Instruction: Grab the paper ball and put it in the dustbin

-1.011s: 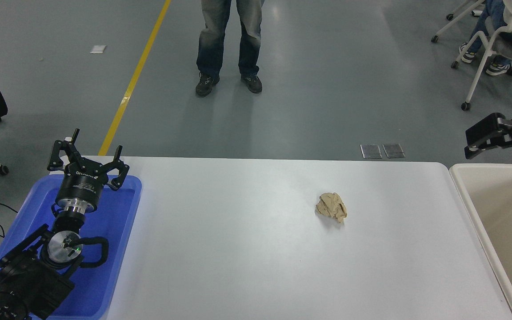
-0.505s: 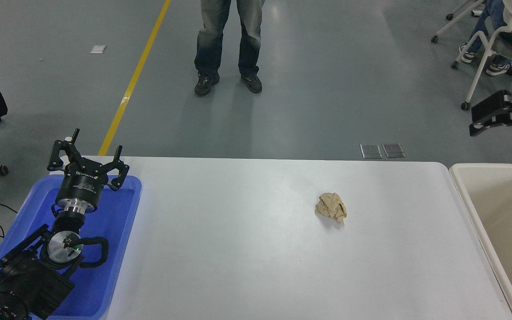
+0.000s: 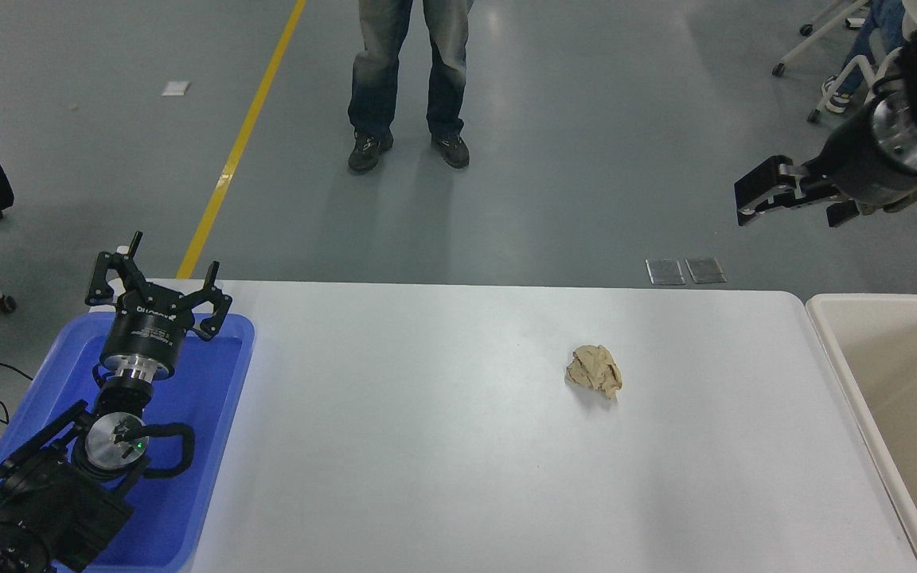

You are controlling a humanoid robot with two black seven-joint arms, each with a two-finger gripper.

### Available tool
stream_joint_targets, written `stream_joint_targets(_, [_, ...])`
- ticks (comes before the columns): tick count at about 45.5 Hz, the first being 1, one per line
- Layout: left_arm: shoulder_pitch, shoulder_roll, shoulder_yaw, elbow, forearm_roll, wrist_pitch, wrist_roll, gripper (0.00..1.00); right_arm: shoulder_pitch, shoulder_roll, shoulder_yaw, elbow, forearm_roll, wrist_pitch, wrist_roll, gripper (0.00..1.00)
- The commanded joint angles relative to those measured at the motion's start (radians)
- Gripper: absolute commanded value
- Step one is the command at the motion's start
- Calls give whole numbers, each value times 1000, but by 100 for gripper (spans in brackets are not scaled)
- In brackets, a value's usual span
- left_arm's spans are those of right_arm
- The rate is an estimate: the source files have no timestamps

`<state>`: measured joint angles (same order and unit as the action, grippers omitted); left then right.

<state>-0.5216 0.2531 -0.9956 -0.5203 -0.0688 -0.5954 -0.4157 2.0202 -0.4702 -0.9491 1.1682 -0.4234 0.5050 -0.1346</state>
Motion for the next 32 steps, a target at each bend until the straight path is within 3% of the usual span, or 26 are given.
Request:
stream_joint_targets(1, [0,0,0,0,0,0,0,100,-145,157,26,-54,1,-284,0,100])
stream_joint_targets(16, [0,0,0,0,0,0,0,100,-422,278,171,-265,0,-500,6,100])
stream_joint_targets(32, [0,0,0,0,0,0,0,100,-650,360,176,-409,0,-603,9,100])
